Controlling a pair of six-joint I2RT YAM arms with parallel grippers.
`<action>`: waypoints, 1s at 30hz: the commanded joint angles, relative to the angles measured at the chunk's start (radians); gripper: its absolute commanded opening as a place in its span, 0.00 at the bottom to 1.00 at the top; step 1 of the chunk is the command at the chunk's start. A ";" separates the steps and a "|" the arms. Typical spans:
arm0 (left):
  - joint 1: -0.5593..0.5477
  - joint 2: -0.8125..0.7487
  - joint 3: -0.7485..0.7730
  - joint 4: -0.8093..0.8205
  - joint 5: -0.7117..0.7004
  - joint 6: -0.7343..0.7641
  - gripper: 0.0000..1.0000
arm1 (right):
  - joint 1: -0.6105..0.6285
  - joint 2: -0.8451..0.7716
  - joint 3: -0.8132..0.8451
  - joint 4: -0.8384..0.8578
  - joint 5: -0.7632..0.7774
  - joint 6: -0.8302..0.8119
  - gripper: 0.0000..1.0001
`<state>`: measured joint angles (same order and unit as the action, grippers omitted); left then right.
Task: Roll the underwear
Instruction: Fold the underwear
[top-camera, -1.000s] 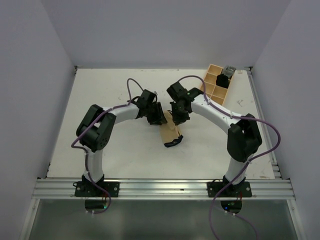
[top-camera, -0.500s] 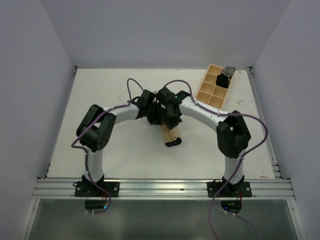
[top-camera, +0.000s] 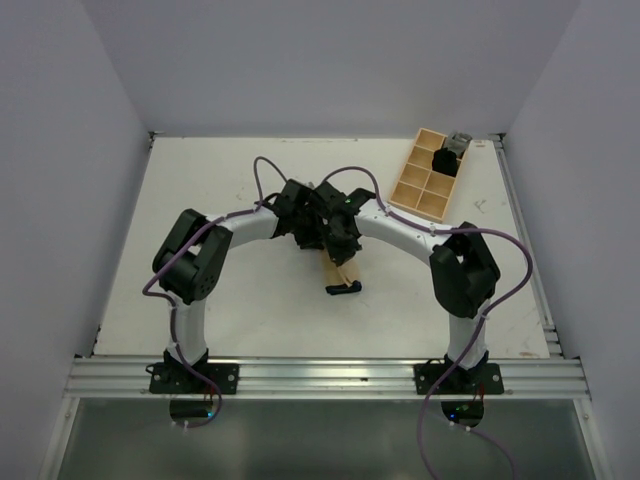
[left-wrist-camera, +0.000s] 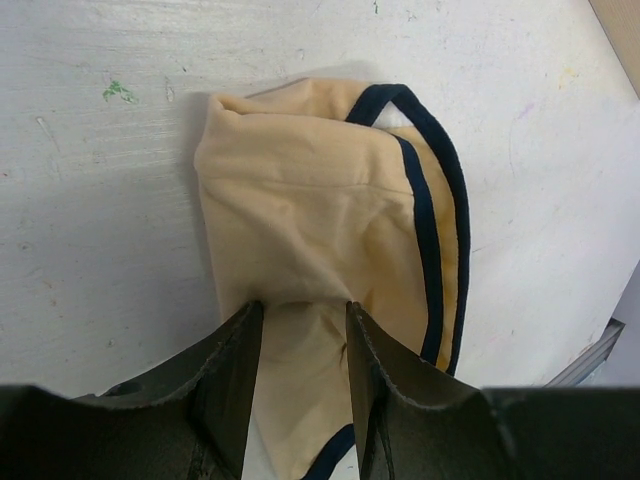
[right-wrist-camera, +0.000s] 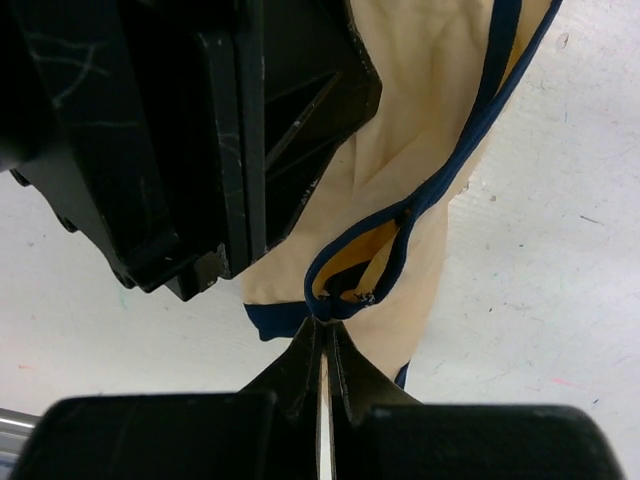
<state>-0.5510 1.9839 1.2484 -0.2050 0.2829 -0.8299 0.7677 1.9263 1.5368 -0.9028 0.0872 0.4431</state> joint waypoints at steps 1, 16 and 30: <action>-0.004 -0.056 -0.004 -0.024 -0.037 -0.014 0.43 | 0.004 -0.001 0.014 0.019 -0.006 0.048 0.00; 0.002 -0.146 0.017 -0.203 -0.122 0.026 0.43 | -0.007 0.017 0.054 0.005 -0.014 0.124 0.00; -0.030 -0.381 -0.317 -0.051 -0.021 -0.057 0.41 | -0.019 0.045 0.109 -0.013 -0.020 0.178 0.00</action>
<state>-0.5579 1.6253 0.9482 -0.3279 0.2317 -0.8551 0.7506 1.9472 1.5997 -0.9047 0.0761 0.5907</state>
